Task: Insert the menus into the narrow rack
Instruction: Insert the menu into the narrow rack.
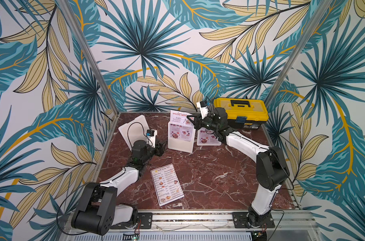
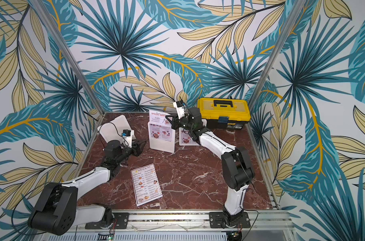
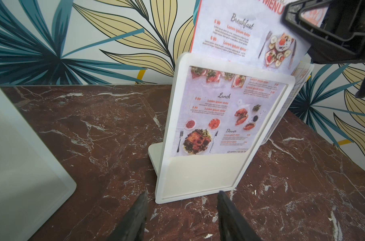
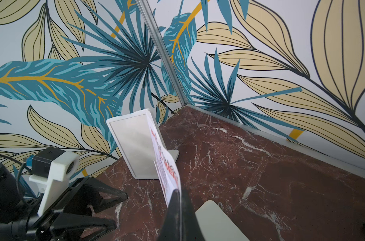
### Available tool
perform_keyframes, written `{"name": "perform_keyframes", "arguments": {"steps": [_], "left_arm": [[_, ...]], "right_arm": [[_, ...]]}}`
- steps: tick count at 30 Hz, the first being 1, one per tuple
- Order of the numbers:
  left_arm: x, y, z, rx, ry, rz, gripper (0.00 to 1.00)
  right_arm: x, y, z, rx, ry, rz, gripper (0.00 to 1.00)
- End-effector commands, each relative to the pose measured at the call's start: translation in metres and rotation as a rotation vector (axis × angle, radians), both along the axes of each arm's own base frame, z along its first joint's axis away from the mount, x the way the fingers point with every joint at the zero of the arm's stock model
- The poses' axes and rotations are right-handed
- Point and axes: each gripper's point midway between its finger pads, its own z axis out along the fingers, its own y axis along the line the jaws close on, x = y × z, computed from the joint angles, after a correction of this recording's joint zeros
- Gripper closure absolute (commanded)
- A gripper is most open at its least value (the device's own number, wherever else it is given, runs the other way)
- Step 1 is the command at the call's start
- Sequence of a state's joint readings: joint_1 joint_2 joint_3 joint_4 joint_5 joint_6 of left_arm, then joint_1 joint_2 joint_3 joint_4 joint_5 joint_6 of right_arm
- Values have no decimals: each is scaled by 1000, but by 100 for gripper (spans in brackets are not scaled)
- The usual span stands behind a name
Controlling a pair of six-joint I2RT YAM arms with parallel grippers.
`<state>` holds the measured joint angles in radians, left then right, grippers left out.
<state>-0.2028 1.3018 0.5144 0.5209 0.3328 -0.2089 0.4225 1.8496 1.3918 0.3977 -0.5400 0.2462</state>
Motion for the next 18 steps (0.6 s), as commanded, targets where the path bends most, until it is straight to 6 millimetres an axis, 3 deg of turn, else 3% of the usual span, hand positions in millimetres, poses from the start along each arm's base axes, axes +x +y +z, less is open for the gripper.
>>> {"name": "perform_keyframes", "arguments": {"steps": [1,4,8,11,15,18], "left_arm": [[0,-1,5,7,-30,-3,46],[0,-2,5,7,-29,-6,46],[0,-2,5,8,-29,-8,46],[-1,-3,5,8,-31,-8,46],[-1,-3,6,9,-33,-8,46],[-1,-2,5,9,-33,-7,46]], "right_arm": [[-8,7,-5,1,-10,30,95],[-8,6,-3,-2,-14,25,92],[-9,3,8,-3,-38,5,69],[-9,1,19,2,-52,-3,60],[-7,4,28,4,-52,11,60],[-5,6,27,-1,-48,17,73]]}}
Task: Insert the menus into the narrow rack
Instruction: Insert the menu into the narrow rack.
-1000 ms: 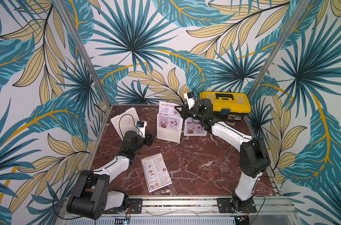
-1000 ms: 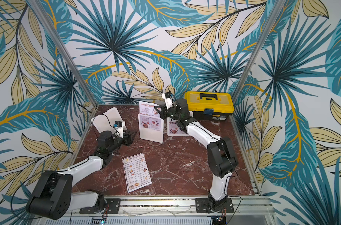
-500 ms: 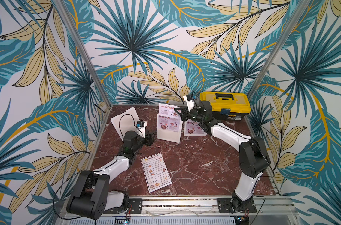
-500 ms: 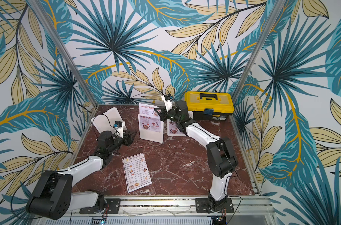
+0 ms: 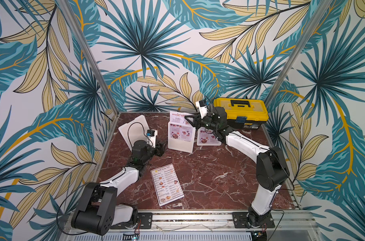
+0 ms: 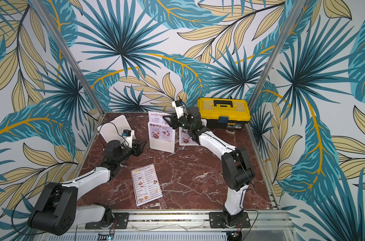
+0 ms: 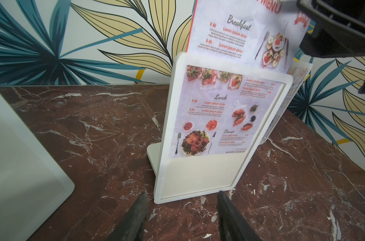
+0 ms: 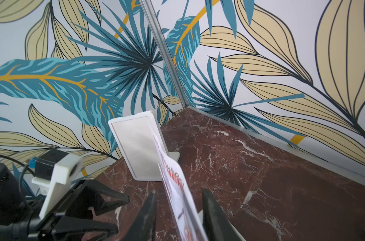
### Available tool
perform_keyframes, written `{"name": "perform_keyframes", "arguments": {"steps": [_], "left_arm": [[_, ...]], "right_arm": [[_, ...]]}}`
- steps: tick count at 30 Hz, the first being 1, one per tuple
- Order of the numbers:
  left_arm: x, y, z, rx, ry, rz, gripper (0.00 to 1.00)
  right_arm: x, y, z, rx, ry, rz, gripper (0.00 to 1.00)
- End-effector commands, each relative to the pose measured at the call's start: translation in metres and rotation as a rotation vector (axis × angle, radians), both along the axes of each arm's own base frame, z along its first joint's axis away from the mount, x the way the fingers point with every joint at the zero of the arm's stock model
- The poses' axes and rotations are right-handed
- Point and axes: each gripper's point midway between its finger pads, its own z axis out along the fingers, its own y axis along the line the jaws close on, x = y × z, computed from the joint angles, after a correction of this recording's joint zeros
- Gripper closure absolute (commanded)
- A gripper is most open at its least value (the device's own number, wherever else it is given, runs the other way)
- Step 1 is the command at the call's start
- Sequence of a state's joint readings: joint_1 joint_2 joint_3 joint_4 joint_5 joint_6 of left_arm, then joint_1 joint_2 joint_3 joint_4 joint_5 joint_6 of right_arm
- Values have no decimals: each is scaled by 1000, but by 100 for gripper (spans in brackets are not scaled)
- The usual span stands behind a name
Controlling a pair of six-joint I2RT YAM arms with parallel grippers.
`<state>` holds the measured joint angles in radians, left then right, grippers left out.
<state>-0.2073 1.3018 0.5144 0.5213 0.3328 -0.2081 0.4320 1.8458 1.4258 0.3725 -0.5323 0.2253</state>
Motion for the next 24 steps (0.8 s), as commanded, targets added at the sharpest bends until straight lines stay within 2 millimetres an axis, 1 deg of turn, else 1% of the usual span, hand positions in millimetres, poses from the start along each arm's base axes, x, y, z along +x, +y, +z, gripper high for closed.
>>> {"name": "perform_keyframes", "arguments": {"steps": [1,4,7,13,17,22,23,24], "left_arm": [[0,-1,5,8,-32,-3,46],[0,-2,5,9,-32,-5,46],[0,-2,5,10,-32,-7,46],[-1,-2,6,11,-35,-4,46],[-1,-2,5,13,-33,-5,46],[-1,-3,4,13,-32,-9,46],[-1,-3,5,12,-33,-11,46],[-1,-3,5,13,-34,-11,46]], "right_arm": [[-5,2,11,3,-15,18,77],[-7,3,4,-5,-16,27,85],[-9,2,-5,-11,-16,33,90],[-5,1,-20,-24,5,14,93],[-5,1,-27,-24,16,13,94],[-7,0,-19,-23,1,12,93],[-7,-1,-17,-25,-2,7,92],[-7,-2,-16,-29,-6,2,85]]}}
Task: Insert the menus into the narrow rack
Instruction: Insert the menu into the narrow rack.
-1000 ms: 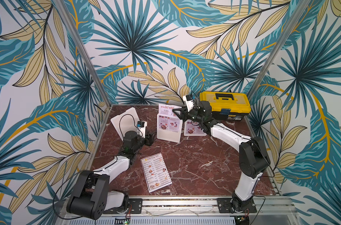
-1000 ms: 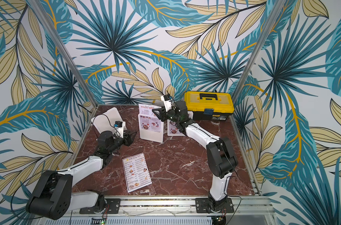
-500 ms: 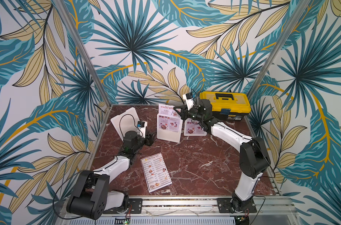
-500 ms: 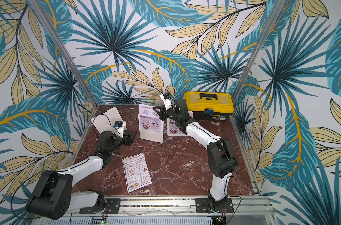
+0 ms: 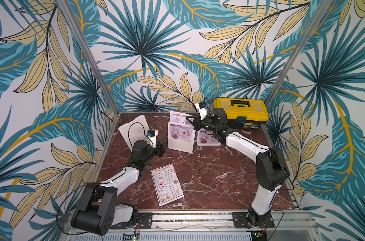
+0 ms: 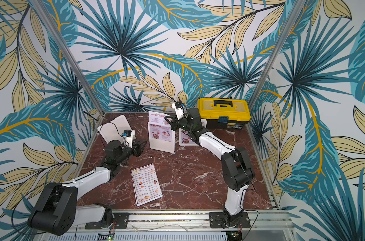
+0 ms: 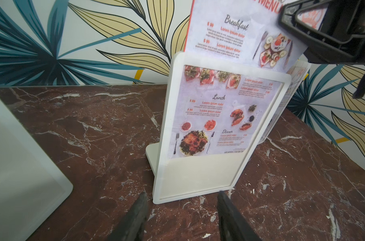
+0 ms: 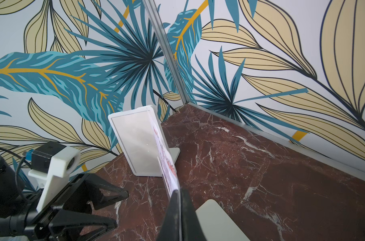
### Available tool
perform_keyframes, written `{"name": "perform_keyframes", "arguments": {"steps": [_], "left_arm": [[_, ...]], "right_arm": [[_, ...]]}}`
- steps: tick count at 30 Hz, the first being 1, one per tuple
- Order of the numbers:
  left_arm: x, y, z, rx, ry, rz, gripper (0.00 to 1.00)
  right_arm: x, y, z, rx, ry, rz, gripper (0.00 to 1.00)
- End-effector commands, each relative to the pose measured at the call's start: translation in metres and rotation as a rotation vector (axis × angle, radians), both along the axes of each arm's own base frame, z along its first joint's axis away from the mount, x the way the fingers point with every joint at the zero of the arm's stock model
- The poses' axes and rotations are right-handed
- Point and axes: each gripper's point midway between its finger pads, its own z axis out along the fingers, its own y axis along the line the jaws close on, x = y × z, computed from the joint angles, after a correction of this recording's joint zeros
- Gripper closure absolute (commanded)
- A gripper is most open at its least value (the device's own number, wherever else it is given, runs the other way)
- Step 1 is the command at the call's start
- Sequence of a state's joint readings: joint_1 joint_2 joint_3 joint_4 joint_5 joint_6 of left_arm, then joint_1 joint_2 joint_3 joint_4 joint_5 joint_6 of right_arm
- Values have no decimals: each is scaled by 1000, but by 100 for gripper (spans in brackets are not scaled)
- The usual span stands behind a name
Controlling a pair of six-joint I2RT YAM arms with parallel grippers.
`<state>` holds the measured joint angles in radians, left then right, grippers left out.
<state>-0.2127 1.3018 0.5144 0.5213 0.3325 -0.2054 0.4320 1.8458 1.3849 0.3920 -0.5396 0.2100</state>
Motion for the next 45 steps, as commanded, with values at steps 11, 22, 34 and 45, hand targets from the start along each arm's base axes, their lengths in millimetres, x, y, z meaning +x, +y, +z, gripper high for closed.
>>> {"name": "perform_keyframes", "arguments": {"steps": [11,22,34,45], "left_arm": [[0,0,5,12,-33,0,47],[0,-1,5,12,-33,-2,46],[0,-2,5,14,-34,-3,46],[0,-1,5,14,-34,-1,46]], "right_arm": [[-5,-5,-6,-58,-25,-11,93],[-14,-3,-20,-69,-48,30,100],[-14,-8,3,-34,-76,-10,67],[-10,-6,1,-37,-69,-5,91]]}}
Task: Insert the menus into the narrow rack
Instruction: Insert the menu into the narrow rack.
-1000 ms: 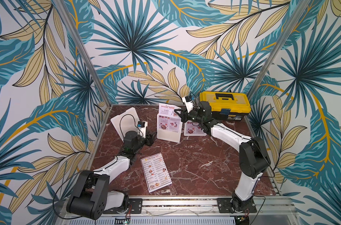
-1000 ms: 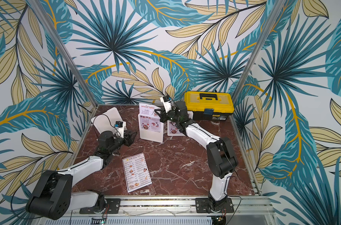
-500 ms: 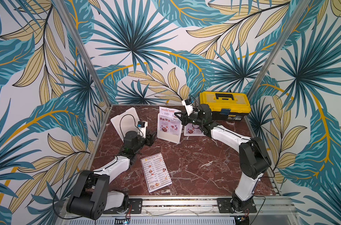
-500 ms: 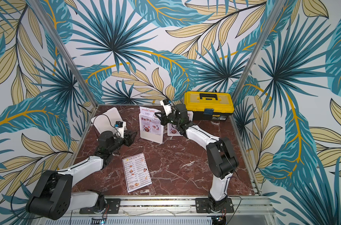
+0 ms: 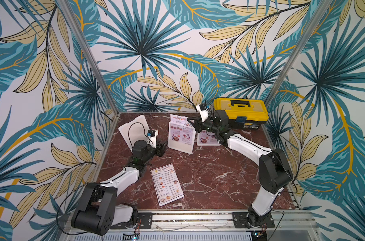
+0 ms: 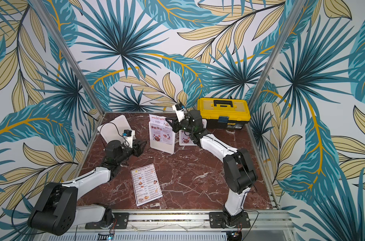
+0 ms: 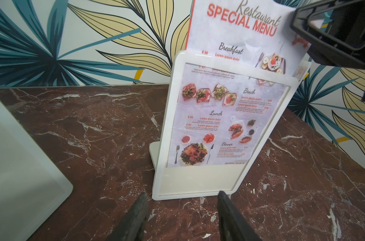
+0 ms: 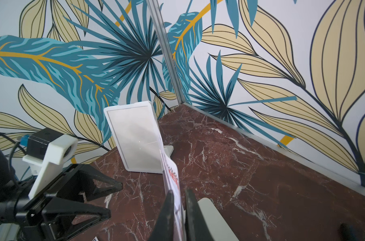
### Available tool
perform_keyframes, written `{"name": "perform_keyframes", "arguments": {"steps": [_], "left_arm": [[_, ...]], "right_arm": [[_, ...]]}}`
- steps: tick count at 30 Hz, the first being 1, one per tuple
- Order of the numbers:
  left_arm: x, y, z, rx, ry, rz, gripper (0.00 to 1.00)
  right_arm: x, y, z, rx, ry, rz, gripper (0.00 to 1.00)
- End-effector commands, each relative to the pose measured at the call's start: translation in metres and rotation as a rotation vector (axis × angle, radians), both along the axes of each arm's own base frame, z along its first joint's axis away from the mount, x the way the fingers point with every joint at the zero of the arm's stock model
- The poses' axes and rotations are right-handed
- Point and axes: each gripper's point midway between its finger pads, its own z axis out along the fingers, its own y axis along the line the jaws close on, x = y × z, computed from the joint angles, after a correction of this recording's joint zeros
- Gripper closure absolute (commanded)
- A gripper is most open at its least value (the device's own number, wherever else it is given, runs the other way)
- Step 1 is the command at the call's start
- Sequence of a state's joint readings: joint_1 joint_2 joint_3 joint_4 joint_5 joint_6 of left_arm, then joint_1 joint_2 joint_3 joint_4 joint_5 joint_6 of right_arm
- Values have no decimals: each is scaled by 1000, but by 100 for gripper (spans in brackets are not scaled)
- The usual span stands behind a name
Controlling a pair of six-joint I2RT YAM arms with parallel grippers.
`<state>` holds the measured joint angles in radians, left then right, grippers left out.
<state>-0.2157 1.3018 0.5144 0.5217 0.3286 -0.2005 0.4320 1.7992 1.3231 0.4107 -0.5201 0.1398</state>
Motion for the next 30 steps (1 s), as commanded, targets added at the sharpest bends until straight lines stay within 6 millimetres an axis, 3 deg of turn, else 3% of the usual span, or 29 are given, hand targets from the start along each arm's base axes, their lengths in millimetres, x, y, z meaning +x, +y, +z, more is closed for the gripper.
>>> {"name": "perform_keyframes", "arguments": {"steps": [1,10,15,17,20,23,26,30], "left_arm": [[0,-1,4,9,-30,-2,46],[-1,-2,5,10,-32,-5,46],[0,-2,5,10,-31,-5,46],[0,-2,5,10,-32,-6,46],[-1,-2,5,10,-31,-7,46],[-1,-2,5,10,-32,-4,46],[-1,-2,5,11,-32,-5,46],[-1,-2,5,11,-32,-6,47]], "right_arm": [[-1,1,-1,3,-7,7,93],[-2,1,-26,3,22,8,99],[-2,1,-27,7,22,7,99],[-3,0,-22,11,15,4,95],[-3,-2,-12,17,0,-10,77],[-2,-5,-3,16,-8,-27,71],[-1,-5,3,13,-17,-32,72],[-1,-3,1,10,-15,-19,87]]}}
